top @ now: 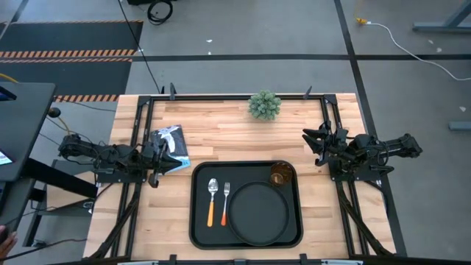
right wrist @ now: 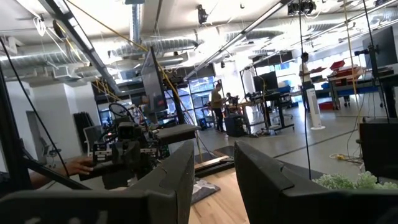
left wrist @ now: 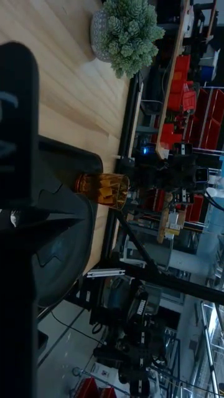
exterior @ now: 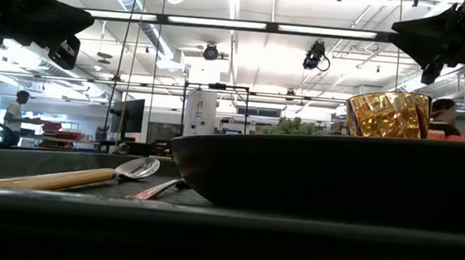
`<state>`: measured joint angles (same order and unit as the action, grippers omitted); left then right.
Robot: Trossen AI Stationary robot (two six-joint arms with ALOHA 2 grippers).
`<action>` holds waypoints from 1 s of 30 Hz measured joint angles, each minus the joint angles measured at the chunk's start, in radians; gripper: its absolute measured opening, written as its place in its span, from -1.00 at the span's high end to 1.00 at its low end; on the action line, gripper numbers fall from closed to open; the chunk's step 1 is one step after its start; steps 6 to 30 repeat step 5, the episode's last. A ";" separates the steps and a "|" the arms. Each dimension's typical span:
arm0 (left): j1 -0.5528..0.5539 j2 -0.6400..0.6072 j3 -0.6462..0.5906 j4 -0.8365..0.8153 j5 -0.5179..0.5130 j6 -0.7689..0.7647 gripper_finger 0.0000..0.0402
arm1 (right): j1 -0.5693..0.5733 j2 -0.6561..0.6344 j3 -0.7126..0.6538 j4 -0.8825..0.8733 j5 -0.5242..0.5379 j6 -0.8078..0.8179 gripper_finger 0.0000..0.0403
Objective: Pick and place plate/cup/fork/spoon on tray
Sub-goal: Return to home position
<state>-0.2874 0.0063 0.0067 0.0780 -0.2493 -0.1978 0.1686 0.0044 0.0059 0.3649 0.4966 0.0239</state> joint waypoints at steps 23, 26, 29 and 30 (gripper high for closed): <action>0.000 0.000 0.000 0.000 0.000 0.000 0.83 | 0.000 0.000 0.000 0.000 0.000 0.000 0.40; 0.000 0.000 0.000 0.000 0.000 0.000 0.83 | 0.000 0.000 0.000 0.000 0.000 0.000 0.40; 0.000 0.000 0.000 0.000 0.000 0.000 0.83 | 0.000 0.000 0.000 0.000 0.000 0.000 0.40; 0.000 0.000 0.000 0.000 0.000 0.000 0.83 | 0.000 0.000 0.000 0.000 0.000 0.000 0.40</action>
